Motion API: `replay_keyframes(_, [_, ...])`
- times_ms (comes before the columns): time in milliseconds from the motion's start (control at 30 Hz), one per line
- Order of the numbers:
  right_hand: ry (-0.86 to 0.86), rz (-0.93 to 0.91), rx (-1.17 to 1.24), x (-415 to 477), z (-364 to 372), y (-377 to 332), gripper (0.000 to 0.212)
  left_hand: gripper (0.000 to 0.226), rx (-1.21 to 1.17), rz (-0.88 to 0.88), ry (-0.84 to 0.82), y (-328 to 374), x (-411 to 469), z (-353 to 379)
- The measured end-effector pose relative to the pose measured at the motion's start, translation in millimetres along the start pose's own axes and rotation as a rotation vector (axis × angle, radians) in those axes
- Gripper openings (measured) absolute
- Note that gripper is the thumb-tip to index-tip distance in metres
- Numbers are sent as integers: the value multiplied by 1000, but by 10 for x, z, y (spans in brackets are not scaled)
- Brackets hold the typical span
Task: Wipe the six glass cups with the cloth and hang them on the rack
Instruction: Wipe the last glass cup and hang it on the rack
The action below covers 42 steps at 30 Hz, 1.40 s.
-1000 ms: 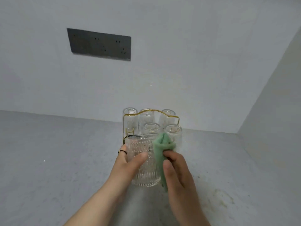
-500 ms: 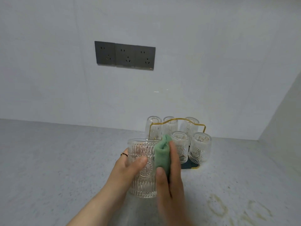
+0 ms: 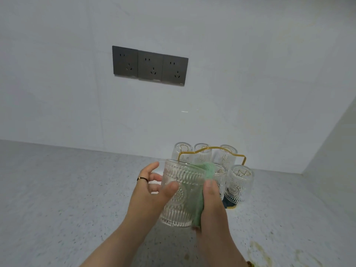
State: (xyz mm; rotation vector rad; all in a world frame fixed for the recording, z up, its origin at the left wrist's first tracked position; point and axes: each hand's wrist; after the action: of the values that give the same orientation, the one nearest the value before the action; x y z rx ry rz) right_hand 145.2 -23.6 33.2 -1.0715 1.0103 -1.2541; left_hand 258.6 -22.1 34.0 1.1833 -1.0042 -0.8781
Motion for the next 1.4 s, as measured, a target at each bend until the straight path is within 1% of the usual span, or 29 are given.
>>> replay_keyframes(33, [23,-32,-63,-2,13,-5,64,46,6,5,26,-19,-10,12])
replay_keyframes(100, [42,-90,-134,2,41,6,52,28,64,17,6,-82,-64,62])
replay_keyframes(167, [44,-161,-202,-17,79,5,44,23,56,4,-48,-89,-120,110])
replay_keyframes(233, [40,-227,-256,-24,124,38,35,21,-12,-30,-79,-68,-97,139])
replay_keyframes(267, [29,-251,-280,-34,138,33,36,28,-23,-43,-97,-42,-62,139])
replay_keyframes(333, [2,-291,-301,-11,118,14,50,60,-64,-55,-177,-22,-4,108])
replay_keyframes(367, [-6,-285,-277,24,93,-1,57,68,-113,-68,-212,-28,27,89])
replay_keyframes(400, [-28,-254,-231,61,61,-19,60,71,-147,-89,-235,-1,33,78])
replay_keyframes(467, [-83,-166,-127,141,-4,-23,59,71,-192,-149,-247,28,45,79])
replay_keyframes(533, [-120,-110,-76,186,-20,-5,70,73,-171,-180,-238,14,58,92])
replay_keyframes(600, [-93,-72,-92,180,-14,38,80,71,-106,-186,-226,0,68,111])
replay_keyframes(633, [-77,-68,-89,171,-20,54,81,64,-88,-172,-185,-10,82,120])
replay_keyframes(700, [-17,-66,-97,167,-25,73,74,50,-35,-143,-35,-34,108,115])
replay_keyframes(733, [5,-85,-111,163,-30,87,68,48,-11,-139,3,-44,113,106])
replay_keyframes(800, [28,-159,-175,125,-8,86,55,39,35,-118,4,-54,97,115])
replay_keyframes(933, [32,-351,-330,91,108,121,53,29,66,-110,-41,-43,25,175])
replay_keyframes(967, [30,-377,-341,95,126,138,54,37,44,-110,-63,-37,19,176])
replay_keyframes(1000, [22,-394,-348,99,131,158,56,51,6,-127,-84,-60,27,162])
replay_keyframes(1067, [4,-372,-301,92,105,122,53,76,-96,-168,-135,-80,50,100])
replay_keyframes(1100, [-13,-322,-226,98,77,92,46,81,-143,-194,-185,-86,59,64])
replay_keyframes(1133, [-43,-248,-140,107,56,62,40,75,-205,-213,-235,-76,51,38])
replay_keyframes(1200, [-98,-105,-25,143,7,47,38,53,-272,-225,-300,-47,25,32])
replay_keyframes(1267, [-78,-53,10,169,4,33,35,48,-259,-224,-279,-33,29,38])
replay_keyframes(1300, [-57,-48,9,170,10,14,32,51,-212,-206,-243,-12,46,45])
replay_keyframes(1367, [-41,-82,-42,163,0,7,39,67,-93,-154,-156,-17,108,55])
replay_keyframes(1400, [-28,-115,-95,164,-7,19,41,64,-34,-141,-86,-16,130,54])
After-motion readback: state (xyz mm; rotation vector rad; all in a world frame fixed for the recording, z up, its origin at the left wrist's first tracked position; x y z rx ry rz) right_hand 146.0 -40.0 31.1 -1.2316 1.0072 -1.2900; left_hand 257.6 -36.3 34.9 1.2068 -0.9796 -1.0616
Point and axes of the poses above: each hand's wrist, its own x-axis towards the middle knuckle, its own z-axis out of the palm, y = z × x, and after that the axes turned 2 degrees about y, right-handed
